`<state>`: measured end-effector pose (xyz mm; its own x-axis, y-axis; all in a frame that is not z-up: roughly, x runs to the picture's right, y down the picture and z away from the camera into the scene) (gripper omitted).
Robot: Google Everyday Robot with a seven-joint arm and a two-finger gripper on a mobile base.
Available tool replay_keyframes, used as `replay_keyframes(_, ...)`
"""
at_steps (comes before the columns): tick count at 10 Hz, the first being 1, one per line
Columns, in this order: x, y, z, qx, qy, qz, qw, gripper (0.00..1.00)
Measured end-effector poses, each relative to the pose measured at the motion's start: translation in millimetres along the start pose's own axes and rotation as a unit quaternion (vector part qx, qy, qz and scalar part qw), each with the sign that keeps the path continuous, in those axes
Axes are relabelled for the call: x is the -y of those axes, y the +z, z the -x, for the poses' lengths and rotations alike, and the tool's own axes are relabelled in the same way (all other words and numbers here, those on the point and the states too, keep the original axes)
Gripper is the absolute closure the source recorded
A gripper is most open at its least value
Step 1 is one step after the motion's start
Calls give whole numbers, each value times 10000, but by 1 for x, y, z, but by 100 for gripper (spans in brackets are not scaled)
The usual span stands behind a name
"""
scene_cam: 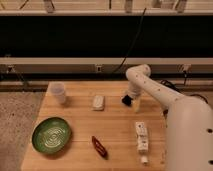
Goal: Place the eraser on the white sponge
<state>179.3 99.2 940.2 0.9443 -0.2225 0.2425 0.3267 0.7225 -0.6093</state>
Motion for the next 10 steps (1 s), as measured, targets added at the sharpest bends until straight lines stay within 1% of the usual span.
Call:
replay_keyframes(2, -1, 2, 1, 18, 38, 25, 10000, 45)
replay_keyframes(3, -1, 2, 1, 27, 50, 27, 10000, 53)
replay_keyframes(4, -2, 2, 1, 37, 67, 39, 10000, 65)
replay_keyframes(6, -2, 3, 2, 50, 84, 40, 9999, 82)
replay_keyframes(7, -2, 2, 2, 52, 82, 47, 9999, 93)
replay_keyframes(8, -2, 1, 3, 53, 79, 52, 9999, 99)
replay_keyframes(10, -5, 0, 2, 42, 97, 54, 9999, 100)
